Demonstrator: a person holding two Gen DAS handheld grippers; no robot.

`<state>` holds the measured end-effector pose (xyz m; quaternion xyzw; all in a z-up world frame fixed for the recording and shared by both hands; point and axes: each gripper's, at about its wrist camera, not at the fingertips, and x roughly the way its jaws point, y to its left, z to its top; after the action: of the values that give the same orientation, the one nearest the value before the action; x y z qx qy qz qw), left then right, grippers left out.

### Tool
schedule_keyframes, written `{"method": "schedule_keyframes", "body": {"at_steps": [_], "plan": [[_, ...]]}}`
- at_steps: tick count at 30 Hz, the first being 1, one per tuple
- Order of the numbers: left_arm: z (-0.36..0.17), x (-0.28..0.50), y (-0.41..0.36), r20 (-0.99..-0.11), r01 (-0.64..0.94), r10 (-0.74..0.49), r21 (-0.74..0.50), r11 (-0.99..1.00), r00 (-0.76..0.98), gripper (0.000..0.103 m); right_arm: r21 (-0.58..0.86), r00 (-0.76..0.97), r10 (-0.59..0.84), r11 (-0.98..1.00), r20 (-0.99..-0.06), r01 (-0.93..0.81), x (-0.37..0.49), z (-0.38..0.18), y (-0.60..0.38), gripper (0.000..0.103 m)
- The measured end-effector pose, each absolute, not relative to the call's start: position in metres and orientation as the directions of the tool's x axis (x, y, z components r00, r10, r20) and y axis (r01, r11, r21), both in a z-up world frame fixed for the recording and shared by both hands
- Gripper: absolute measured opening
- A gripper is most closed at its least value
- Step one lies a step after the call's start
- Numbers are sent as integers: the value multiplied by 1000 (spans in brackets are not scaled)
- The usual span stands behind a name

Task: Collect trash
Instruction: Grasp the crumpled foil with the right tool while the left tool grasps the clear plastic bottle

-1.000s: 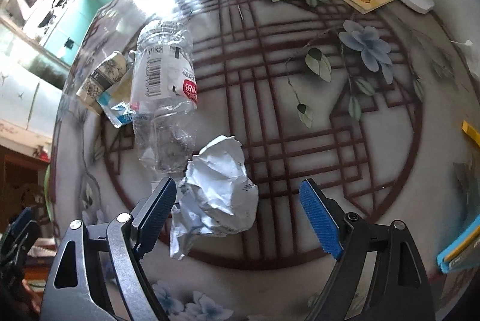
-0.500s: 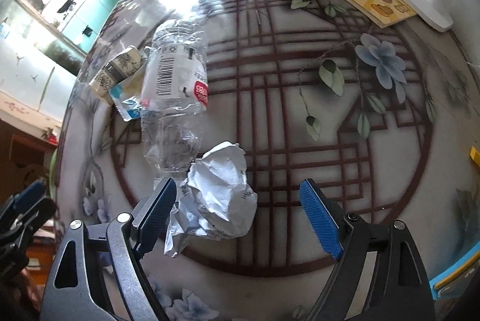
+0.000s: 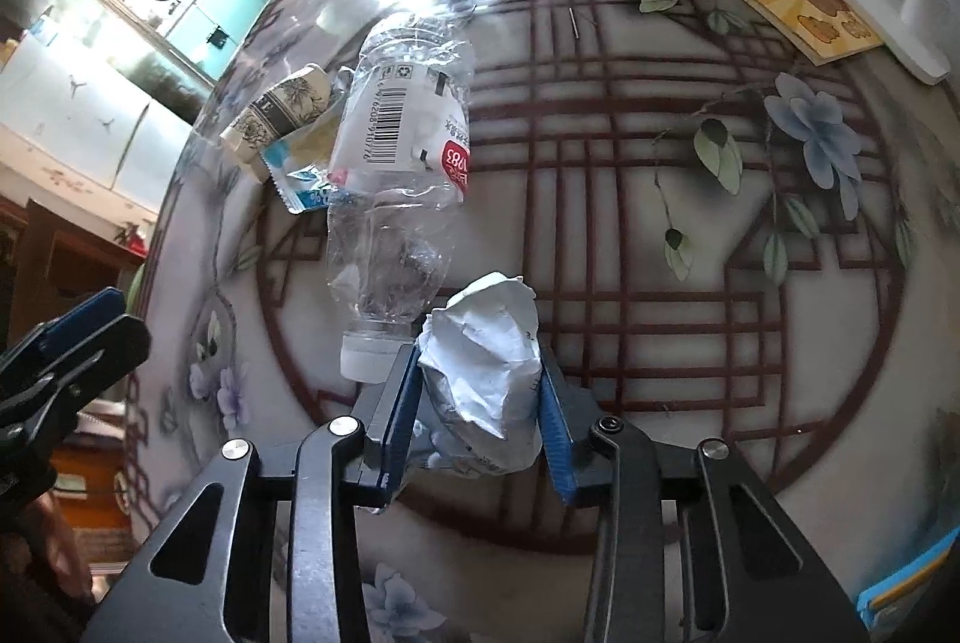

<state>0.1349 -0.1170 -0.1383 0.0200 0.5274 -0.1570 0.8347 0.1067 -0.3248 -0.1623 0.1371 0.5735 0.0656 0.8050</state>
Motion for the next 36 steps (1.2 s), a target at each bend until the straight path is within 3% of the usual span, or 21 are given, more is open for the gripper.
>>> {"method": "schedule_keyframes", "body": {"at_steps": [4,10,12,13,14,33,35,36], "plan": [[-141,140,-125,-887,299,-254,-140,944,386,65,277,354,241,959,-904,56,97,-156,-336,35],[-149,157,-146,-887,297,-296,-194,935,354,65,133,385,82,985,-919,108,86,-144,-371,37],[-153,166,-157,-885,294,-309,-210,932,349,65,126,374,73,985,-924,118,85,-146,-380,52],[-155,172,-163,-886,292,-305,-206,934,349,65,127,381,66,983,-922,136,83,-145,-384,69],[-155,175,-167,-886,290,-306,-209,934,349,65,135,396,65,979,-916,150,80,-144,-387,76],[-213,229,-221,-925,246,-293,-233,941,243,65,200,421,89,953,-903,228,60,-142,-408,79],[-215,229,-223,-927,252,-292,-232,940,237,56,200,418,90,953,-904,228,60,-143,-408,79],[-215,229,-224,-926,260,-292,-229,938,238,56,201,417,91,953,-904,228,61,-143,-408,79]]}}
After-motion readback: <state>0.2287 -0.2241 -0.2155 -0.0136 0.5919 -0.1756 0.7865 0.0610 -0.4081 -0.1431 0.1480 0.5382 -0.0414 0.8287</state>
